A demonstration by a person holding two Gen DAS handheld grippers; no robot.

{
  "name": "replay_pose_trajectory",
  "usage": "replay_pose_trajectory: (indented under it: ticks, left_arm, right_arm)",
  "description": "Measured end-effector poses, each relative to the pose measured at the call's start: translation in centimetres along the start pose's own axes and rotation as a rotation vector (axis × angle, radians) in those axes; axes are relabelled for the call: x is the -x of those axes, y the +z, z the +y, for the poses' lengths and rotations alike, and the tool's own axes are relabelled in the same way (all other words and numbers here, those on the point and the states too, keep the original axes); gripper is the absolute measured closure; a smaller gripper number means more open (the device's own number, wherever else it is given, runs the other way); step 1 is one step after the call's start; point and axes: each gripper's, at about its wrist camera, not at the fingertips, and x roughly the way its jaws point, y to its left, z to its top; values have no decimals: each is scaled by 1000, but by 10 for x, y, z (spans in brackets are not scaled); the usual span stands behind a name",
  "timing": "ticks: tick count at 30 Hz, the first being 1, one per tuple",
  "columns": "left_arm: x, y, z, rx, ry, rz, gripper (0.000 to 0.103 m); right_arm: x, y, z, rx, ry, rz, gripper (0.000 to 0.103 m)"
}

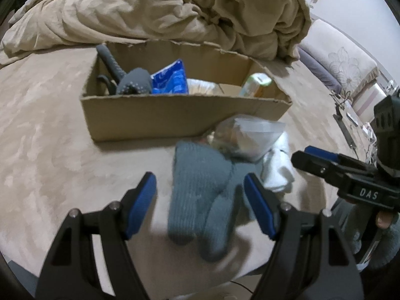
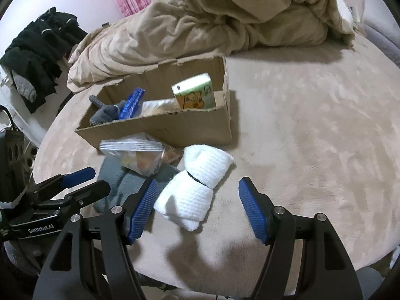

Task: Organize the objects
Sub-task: 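Grasp the gray knit glove with the left gripper while the right gripper grasps the white rolled towel, then carry the knit glove and white towel into the box and open both grippers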

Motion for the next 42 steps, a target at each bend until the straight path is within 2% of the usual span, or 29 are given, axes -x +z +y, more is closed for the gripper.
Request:
replay_pose_trajectory:
  ticks: [4, 9, 11, 13, 14, 19, 21, 30, 37, 39, 41, 42]
  left_arm:
    - [-13, 0, 0, -13, -5, 7, 29]
    - [-22, 3, -7, -43, -23, 8, 44]
    - [-22, 4, -11, -54, -21, 9, 48]
    - [-21, 6, -14, -63, -19, 5, 50]
    - [-20, 5, -14, -65, -18, 2, 52]
    - [-8, 5, -14, -59, -3, -30, 66]
    - [-2, 4, -15, -68, 4, -43, 71]
    - [20, 0, -21, -75, -17, -71, 80]
    - [19, -3, -28, -97, -44, -55, 81]
    - [3, -6, -35, -144, -9, -10, 65]
    - [-10, -10, -37, -170, 44, 9, 63]
    - [-13, -11, -37, -176, 49, -6, 60]
  right_arm:
    - [-10, -1, -4, -10, 10, 17, 32]
    - [-26, -2, -6, -15, 20, 44, 32]
    - [-31, -4, -5, -16, 23, 52, 37]
    - [-33, -4, -2, 3, 18, 50, 51]
    - [-34, -5, 0, 12, 27, 50, 55]
    - [-31, -8, 3, 28, 28, 49, 62]
    - [-27, -9, 2, 24, 30, 45, 63]
    - [1, -7, 8, 24, 22, -1, 63]
    - [17, -7, 10, 23, 20, -26, 63]
    - [18, -9, 10, 19, 19, -25, 63]
    - [17, -10, 10, 14, 20, -22, 63]
    - [17, -11, 9, 13, 20, -20, 63]
